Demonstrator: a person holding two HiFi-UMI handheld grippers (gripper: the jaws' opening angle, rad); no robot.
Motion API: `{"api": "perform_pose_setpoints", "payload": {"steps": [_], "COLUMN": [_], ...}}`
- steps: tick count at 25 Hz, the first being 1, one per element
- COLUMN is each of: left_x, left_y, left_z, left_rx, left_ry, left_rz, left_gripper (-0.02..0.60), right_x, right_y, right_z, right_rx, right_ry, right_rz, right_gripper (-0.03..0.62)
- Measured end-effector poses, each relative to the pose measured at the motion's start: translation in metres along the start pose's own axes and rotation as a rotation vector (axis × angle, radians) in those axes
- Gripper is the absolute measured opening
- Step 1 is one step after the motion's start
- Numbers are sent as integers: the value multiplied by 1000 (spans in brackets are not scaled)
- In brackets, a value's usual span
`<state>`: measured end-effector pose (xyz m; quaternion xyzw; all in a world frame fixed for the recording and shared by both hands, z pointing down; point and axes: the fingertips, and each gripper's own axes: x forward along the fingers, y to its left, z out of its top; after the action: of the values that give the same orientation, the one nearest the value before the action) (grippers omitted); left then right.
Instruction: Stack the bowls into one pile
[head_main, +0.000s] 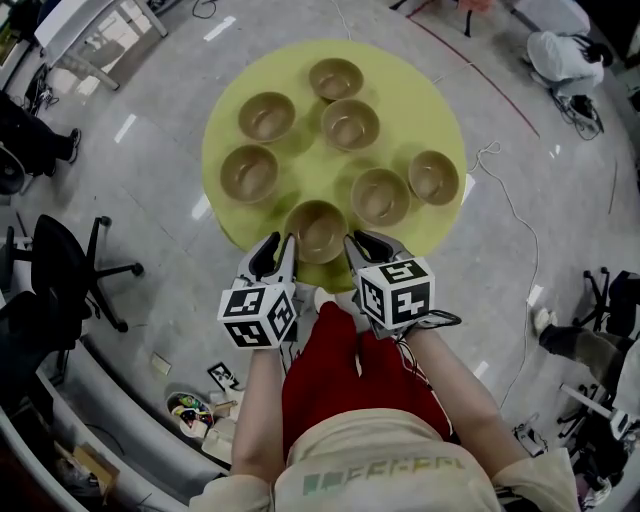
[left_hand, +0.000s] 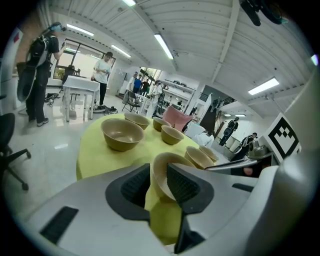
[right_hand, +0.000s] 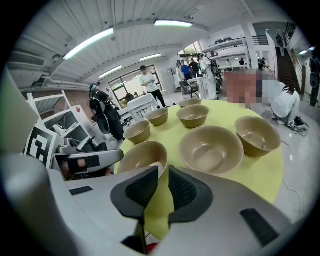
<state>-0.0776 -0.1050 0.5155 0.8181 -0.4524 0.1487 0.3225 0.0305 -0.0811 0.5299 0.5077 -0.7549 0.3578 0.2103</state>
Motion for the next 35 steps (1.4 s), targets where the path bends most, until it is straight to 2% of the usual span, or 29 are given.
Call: {"api": "perform_pose_setpoints", "payload": {"steps": [2, 4, 15, 22, 26, 29, 35], "left_x": [1, 1, 12, 18, 20, 21, 16], "left_y": [1, 2, 9, 7, 6, 5, 5], "left_z": [-1, -2, -10, -14, -15, -14, -15], "left_rx": [-3, -10, -90, -91, -85, -82, -91], "left_ry": [8, 18, 82, 116, 129, 135, 134], "left_rz": [-1, -3, -18, -24, -21, -12, -15], "left_gripper": [100, 101, 104, 103, 71, 65, 58], "right_x": [2, 2, 12, 10, 14, 18, 12], "right_y": [1, 2, 1, 0, 2, 2, 3], "right_z": [-1, -2, -4, -3, -5, -4, -6], "right_rx": [12, 16, 33, 33, 17, 18, 36], "right_ry": [15, 33, 65, 109, 113, 98, 119], "right_rz": [5, 7, -2, -23, -26, -13, -40], "right_gripper": [97, 109, 109, 107, 107, 103, 89]}}
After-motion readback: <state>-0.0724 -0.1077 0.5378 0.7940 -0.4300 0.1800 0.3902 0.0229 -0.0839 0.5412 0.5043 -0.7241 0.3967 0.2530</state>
